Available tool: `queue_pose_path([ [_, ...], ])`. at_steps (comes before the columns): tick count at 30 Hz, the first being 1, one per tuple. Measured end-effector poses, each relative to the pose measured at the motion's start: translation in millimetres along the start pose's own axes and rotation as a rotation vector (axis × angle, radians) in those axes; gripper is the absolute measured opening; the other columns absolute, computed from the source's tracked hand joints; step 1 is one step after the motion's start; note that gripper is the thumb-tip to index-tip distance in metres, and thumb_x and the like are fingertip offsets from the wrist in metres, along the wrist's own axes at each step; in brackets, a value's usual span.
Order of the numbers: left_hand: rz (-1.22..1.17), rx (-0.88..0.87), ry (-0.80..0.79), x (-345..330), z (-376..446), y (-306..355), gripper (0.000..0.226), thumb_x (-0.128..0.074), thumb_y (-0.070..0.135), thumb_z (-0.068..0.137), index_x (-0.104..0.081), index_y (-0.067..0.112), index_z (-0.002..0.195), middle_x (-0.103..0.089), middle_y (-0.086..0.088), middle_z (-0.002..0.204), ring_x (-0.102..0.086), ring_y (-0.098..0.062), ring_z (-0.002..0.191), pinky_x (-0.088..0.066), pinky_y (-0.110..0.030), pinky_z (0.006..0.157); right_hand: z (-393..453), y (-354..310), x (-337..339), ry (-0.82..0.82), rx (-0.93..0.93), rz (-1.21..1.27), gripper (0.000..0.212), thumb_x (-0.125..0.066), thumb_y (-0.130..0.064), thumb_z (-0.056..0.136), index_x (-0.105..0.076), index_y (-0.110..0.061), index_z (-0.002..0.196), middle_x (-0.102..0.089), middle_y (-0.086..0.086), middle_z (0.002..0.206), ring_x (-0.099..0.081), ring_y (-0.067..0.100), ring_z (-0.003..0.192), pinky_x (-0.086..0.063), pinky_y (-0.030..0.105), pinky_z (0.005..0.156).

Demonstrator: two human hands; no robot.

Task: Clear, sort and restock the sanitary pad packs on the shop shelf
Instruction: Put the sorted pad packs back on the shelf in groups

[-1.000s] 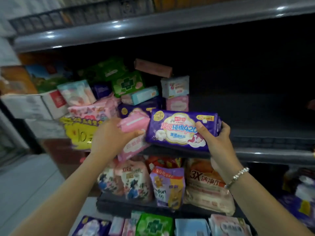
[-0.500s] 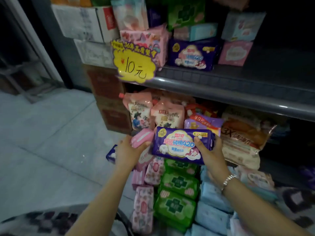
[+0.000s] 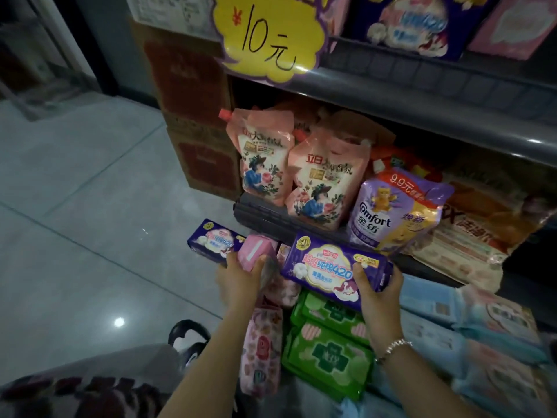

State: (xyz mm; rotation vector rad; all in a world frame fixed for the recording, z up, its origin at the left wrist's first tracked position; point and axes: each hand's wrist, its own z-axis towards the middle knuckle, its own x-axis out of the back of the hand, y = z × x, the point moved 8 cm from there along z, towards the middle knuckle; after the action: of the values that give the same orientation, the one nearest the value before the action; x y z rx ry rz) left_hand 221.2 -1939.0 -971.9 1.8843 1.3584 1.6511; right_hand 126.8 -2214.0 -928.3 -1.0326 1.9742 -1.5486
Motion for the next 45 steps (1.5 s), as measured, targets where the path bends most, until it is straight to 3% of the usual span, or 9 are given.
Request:
queue_pose_path([
  [3, -0.003, 0.025, 0.019, -17.2, 15.5, 0.3, 0.056, -0.066, 0.048, 0.085, -0.047, 0.013, 0.125, -0.04, -0.017, 0.127, -0.044, -0.038, 0.117, -0.043, -0.044, 0.089, 7.0, 7.7, -2.1, 0.03, 0.002, 0.037, 0.062, -0.072, -0.023, 0.084, -0.038, -0.018, 0.136, -0.063, 0.002, 0.114, -0.064, 0.008, 0.087, -0.053, 0.018, 0.061],
  [8, 0.033, 0.003, 0.041, -44.4, 41.0, 9.3, 0.058, -0.069, 0.043, 0.084, -0.046, 0.009, 0.124, -0.035, -0.019, 0.13, -0.032, -0.037, 0.123, -0.042, -0.047, 0.089, 15.3, 16.0, -4.7, 0.039, -0.035, 0.024, 0.064, -0.073, -0.03, 0.082, -0.039, -0.028, 0.135, -0.067, 0.002, 0.113, -0.07, 0.022, 0.09, -0.054, 0.027, 0.059],
  [13, 0.004, 0.037, 0.027, -61.5, 58.7, 1.9, 0.067, -0.073, 0.041, 0.081, -0.039, 0.009, 0.129, -0.029, -0.02, 0.135, -0.025, -0.038, 0.128, -0.039, -0.051, 0.096, 18.1, 13.2, -4.9, 0.04, -0.017, -0.002, 0.061, -0.071, -0.027, 0.083, -0.04, -0.023, 0.136, -0.066, 0.0, 0.11, -0.066, 0.01, 0.083, -0.047, 0.011, 0.048],
  [25, -0.186, 0.011, -0.035, -51.3, 37.2, 3.2, 0.057, -0.064, 0.037, 0.09, -0.043, 0.01, 0.135, -0.024, -0.017, 0.145, -0.026, -0.034, 0.135, -0.032, -0.046, 0.107, 16.8, 24.7, -3.7, 0.027, -0.078, 0.103, 0.057, -0.071, -0.026, 0.085, -0.042, -0.023, 0.134, -0.068, 0.003, 0.111, -0.07, 0.022, 0.091, -0.058, 0.022, 0.058],
  [28, -0.18, -0.041, 0.009, -35.4, 25.1, 8.3, 0.039, -0.058, 0.04, 0.092, -0.054, 0.015, 0.122, -0.037, -0.011, 0.137, -0.039, -0.032, 0.128, -0.031, -0.051, 0.109, 14.2, 27.0, -5.1, 0.039, -0.087, 0.138, 0.056, -0.071, -0.026, 0.085, -0.043, -0.02, 0.133, -0.068, 0.007, 0.113, -0.07, 0.022, 0.09, -0.059, 0.027, 0.063],
  [31, -0.4, -0.017, -0.138, -31.9, 11.9, 17.0, 0.024, -0.054, 0.039, 0.096, -0.055, 0.018, 0.106, -0.057, -0.007, 0.118, -0.057, -0.023, 0.106, -0.047, -0.043, 0.094, 10.9, 27.8, -17.9, 0.006, -0.099, 0.153, 0.062, -0.072, -0.035, 0.08, -0.043, -0.021, 0.133, -0.068, 0.002, 0.111, -0.069, 0.016, 0.087, -0.057, 0.033, 0.073],
  [35, -0.707, 0.221, -0.412, -43.2, 3.2, 18.7, 0.057, -0.066, 0.047, 0.085, -0.046, 0.014, 0.127, -0.061, -0.01, 0.119, -0.063, -0.027, 0.104, -0.053, -0.048, 0.091, 7.6, 20.7, -50.7, -0.039, -0.139, 0.199, 0.068, -0.074, -0.041, 0.075, -0.04, -0.024, 0.131, -0.064, 0.003, 0.116, -0.067, 0.023, 0.097, -0.055, 0.046, 0.089],
  [38, -0.963, 0.288, -0.42, -45.7, 10.5, 20.7, 0.088, -0.079, 0.034, 0.071, -0.029, 0.025, 0.143, -0.06, -0.013, 0.126, -0.066, -0.032, 0.102, -0.056, -0.052, 0.083, 7.3, 13.8, -85.0, -0.098, -0.16, 0.22, 0.057, -0.07, -0.036, 0.085, -0.034, -0.027, 0.129, -0.062, 0.004, 0.116, -0.067, 0.023, 0.099, -0.055, 0.046, 0.09],
  [45, -1.196, 0.301, -0.387, -28.5, 63.7, 23.9, 0.072, -0.078, 0.018, 0.07, -0.048, 0.014, 0.135, -0.068, -0.013, 0.119, -0.069, -0.031, 0.1, -0.059, -0.041, 0.067, 20.2, 13.3, -180.3, -0.338, -0.276, 0.186, 0.057, -0.063, -0.038, 0.091, -0.034, -0.027, 0.139, -0.059, 0.007, 0.129, -0.064, 0.025, 0.107, -0.051, 0.05, 0.096],
])
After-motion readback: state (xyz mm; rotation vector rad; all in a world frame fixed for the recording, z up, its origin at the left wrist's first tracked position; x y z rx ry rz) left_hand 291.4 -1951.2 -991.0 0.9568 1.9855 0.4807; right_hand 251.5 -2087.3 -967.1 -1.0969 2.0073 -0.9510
